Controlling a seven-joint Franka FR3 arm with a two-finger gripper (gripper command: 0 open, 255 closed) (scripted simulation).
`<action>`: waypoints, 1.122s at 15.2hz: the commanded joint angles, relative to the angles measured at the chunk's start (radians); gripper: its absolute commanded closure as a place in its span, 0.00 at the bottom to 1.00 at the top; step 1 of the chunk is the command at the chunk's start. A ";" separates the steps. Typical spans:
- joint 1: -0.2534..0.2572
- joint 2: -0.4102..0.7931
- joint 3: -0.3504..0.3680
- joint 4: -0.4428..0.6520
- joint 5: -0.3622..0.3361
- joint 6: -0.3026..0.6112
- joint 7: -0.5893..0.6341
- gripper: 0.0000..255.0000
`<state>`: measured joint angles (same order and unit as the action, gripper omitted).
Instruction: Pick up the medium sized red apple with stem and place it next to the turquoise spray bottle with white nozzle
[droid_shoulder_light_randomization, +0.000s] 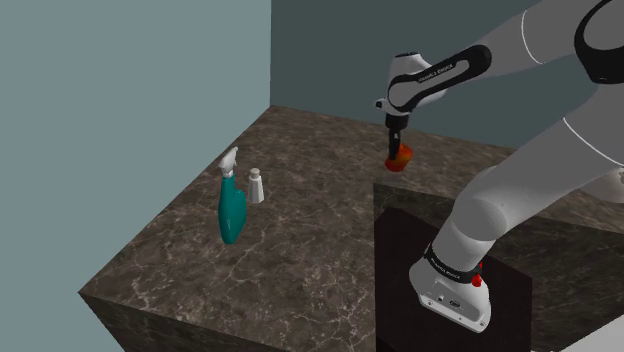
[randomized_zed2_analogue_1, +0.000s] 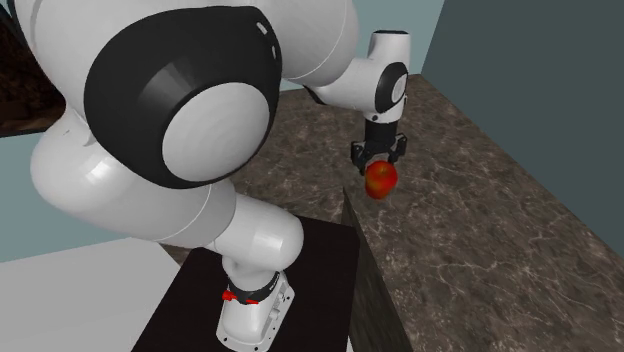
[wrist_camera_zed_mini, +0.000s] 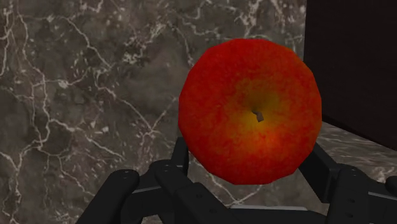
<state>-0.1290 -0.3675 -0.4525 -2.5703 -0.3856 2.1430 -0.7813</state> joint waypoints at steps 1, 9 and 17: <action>-0.001 -0.020 0.006 0.012 0.001 -0.032 -0.002 1.00; 0.001 -0.076 0.030 0.079 0.014 -0.155 -0.015 1.00; 0.004 -0.113 0.053 0.159 0.028 -0.270 -0.030 1.00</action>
<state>-0.1255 -0.4765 -0.4026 -2.4213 -0.3590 1.8872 -0.8095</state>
